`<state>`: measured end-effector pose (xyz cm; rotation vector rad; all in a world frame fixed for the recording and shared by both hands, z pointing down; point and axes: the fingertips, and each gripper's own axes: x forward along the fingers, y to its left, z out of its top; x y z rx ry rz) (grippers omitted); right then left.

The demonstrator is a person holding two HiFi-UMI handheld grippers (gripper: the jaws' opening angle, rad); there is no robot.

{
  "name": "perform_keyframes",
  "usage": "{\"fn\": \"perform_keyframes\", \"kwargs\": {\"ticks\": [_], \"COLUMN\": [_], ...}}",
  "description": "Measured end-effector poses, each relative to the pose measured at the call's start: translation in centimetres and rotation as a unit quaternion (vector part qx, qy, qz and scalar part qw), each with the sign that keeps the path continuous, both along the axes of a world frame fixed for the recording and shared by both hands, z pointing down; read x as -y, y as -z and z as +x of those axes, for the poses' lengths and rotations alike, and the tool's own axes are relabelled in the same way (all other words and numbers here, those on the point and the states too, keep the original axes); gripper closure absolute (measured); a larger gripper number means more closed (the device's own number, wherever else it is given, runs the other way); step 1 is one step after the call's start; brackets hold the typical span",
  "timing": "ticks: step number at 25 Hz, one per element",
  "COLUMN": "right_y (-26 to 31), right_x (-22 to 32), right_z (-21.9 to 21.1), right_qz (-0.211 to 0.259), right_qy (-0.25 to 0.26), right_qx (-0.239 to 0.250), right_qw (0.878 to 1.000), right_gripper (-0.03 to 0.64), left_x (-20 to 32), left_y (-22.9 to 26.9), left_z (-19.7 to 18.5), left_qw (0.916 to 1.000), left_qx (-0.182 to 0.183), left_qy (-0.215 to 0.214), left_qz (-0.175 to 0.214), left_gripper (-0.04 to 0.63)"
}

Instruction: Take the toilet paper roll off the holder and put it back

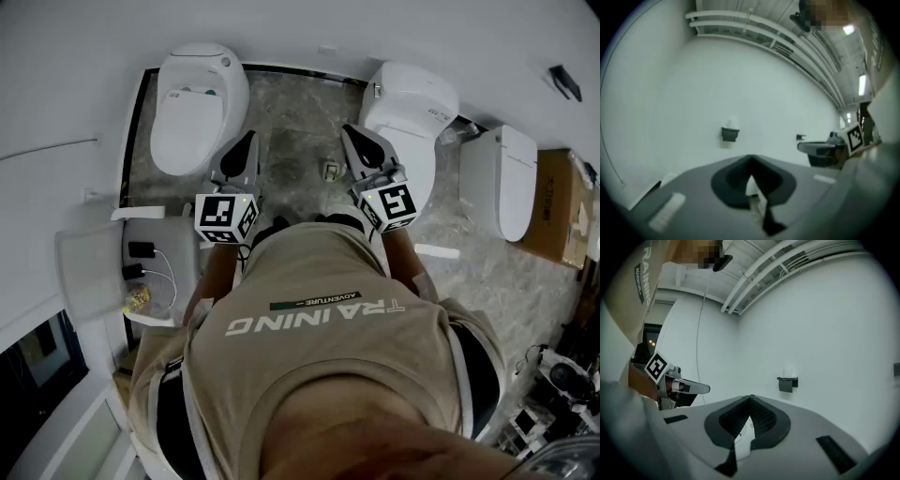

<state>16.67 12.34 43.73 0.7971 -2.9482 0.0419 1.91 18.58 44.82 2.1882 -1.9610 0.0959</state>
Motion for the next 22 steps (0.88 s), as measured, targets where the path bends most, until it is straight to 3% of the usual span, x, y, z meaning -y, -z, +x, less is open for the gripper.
{"fn": "perform_keyframes", "kwargs": {"ticks": [13,19,22], "right_y": [-2.3,-1.8,-2.2], "right_x": [0.7,2.3,3.7], "right_z": [-7.2,-9.1,-9.5], "right_qz": [-0.021,-0.029,-0.061], "right_qy": [-0.016,-0.027,-0.014], "right_qx": [0.005,-0.003,0.004], "right_qw": [1.000,0.999,0.998], "right_gripper": [0.604,0.604,0.604], "left_x": [-1.0,1.8,3.6], "left_y": [-4.3,-4.5,-4.5], "left_z": [-7.8,-10.2,-10.4], "left_qw": [0.9992,0.9991,0.9989], "left_qx": [-0.028,-0.039,-0.044], "left_qy": [0.016,0.009,0.011], "left_qz": [-0.023,-0.014,-0.015], "left_gripper": [0.595,0.595,0.595]}}
